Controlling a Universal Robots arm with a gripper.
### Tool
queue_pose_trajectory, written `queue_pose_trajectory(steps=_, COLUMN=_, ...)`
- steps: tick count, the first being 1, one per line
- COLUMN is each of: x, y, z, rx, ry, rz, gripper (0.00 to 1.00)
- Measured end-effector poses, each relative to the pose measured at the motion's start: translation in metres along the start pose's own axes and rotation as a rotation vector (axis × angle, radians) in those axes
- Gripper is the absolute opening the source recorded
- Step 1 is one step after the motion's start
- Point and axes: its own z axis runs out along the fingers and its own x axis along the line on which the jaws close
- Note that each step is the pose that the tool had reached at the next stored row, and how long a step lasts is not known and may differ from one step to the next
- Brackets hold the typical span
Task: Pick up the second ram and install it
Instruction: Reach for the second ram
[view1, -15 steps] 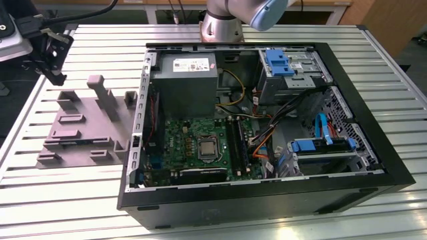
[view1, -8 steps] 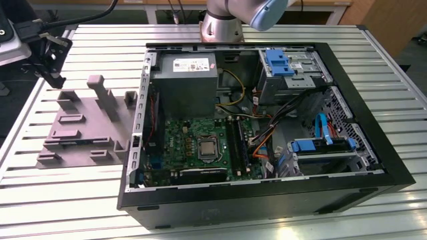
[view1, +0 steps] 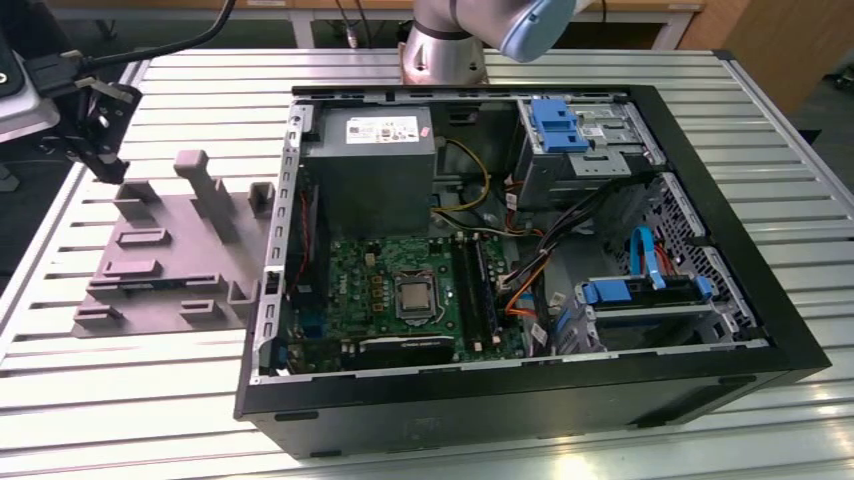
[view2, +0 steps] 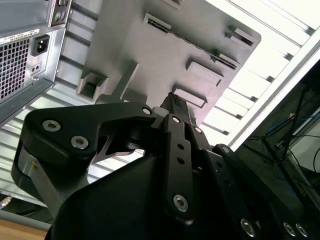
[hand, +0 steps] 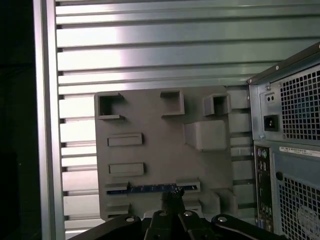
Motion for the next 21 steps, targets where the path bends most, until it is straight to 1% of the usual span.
queue_pose_trajectory(steps=11, x=0.0051, y=-0.0063, z=0.0085, rx=-0.0001, ry=-0.0001, rz=0.000, gripper=0.11)
queue_pose_trajectory(steps=21, x=0.0063, y=-0.0132, z=0.0186, rx=0.0000, ry=0.0000, rz=0.000, gripper=0.11)
